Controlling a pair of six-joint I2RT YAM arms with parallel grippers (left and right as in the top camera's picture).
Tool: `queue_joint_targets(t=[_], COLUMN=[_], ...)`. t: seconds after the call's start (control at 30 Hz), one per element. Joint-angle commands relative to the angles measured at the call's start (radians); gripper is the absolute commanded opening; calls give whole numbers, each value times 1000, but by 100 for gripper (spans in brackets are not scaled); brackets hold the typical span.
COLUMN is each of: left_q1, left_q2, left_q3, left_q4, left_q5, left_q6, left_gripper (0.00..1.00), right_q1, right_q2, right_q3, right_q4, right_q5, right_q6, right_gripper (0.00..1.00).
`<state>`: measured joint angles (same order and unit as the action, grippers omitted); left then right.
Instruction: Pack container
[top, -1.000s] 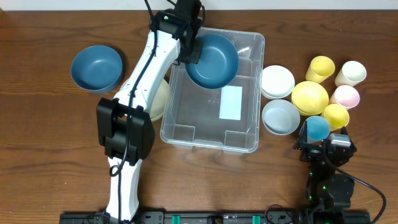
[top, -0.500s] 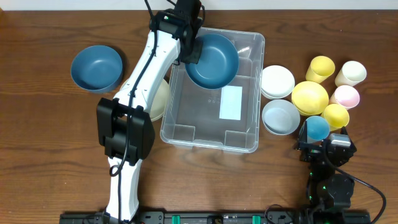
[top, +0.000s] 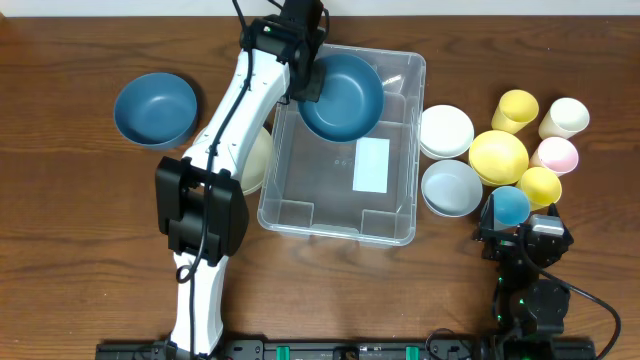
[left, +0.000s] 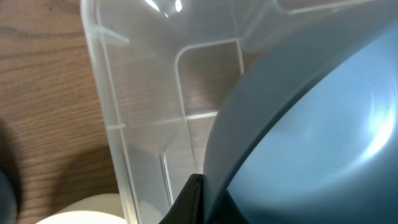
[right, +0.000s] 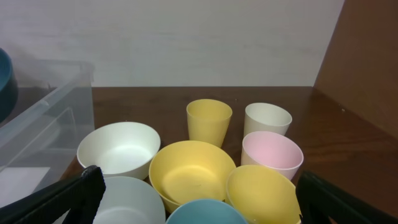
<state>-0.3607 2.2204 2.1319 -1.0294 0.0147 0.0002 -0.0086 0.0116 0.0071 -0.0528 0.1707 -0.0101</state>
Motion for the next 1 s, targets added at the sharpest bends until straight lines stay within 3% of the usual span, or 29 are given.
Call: queue_joint_targets(t=[0.0,0.23,0.3,0.47,0.8,0.87,0.97], left_q1=[11,13,13,14,19,16,10], left_q2=[10,10,10,9,-35,-56,-76], left_q3=[-3,-3,-3,-3,27,27,27], left_q4=[-2,-6,-5,3,7,-17,-74], left_q5=[-8,-8,-8,-8,-8,-7,16], left_q6=[6,6,5,6,5,5,5], left_gripper=[6,7,30,32,32,10,6], right_q1=[10,10,10,10,10,10,10], right_q2=[-7,-7,-7,-7,-7,-7,-7], right_q3=[-2,-2,-2,-2,-2,-2,-2], right_q4=[-3,-3,-3,-3,-3,-3,-3], right_q5=[5,5,5,5,5,5,5], right_q6=[13,13,13,13,13,13,13], right_gripper=[99,99,99,99,99,99,99])
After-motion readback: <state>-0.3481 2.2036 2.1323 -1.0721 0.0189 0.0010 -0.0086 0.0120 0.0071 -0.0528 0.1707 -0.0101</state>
